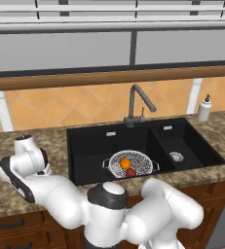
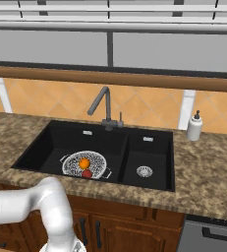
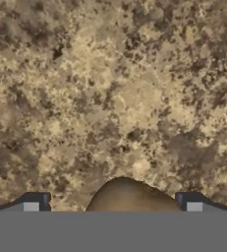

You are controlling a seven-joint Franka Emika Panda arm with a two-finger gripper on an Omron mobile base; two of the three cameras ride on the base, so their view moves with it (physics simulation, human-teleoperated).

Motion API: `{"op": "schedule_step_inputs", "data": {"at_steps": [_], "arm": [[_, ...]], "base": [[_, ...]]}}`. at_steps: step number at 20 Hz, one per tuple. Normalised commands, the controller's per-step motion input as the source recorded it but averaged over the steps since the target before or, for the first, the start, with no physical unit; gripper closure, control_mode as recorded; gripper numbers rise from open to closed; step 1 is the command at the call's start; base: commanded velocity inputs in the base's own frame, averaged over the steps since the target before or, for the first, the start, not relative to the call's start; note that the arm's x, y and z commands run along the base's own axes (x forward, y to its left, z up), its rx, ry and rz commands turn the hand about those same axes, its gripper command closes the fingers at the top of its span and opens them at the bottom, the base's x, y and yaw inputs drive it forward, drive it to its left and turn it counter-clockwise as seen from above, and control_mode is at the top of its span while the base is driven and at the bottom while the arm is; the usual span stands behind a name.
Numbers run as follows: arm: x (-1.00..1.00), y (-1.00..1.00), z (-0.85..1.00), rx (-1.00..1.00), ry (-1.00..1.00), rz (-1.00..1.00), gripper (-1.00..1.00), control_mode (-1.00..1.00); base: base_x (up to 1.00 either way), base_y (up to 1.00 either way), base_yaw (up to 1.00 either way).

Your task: Put the colander in the sink, put the kiwi, orange, apple in the colander, and turn on the sink faucet and pour water over the colander.

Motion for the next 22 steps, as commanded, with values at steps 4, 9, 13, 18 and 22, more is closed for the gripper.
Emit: {"op": "schedule_step_inputs", "data": {"at_steps": [4,9,13,18,22], "arm": [[-0.11,0.15,-0.40,0.00,0.00,0.00,-1.00,-1.00],[-0.08,-0.01,-0.32,0.00,-0.02,0.00,1.00,-1.00],[-0.32,-0.38,-0.10,0.00,-0.09,0.00,1.00,-1.00],[-0.27,-0.71,-0.01,0.00,-0.20,0.00,1.00,-1.00],[-0.11,-0.85,0.18,0.06,-0.32,-0.01,1.00,-1.00]], "base": [[0.00,0.00,0.00],[0.00,0.00,0.00],[0.00,0.00,0.00],[0.00,0.00,0.00],[0.00,0.00,0.00]]}}
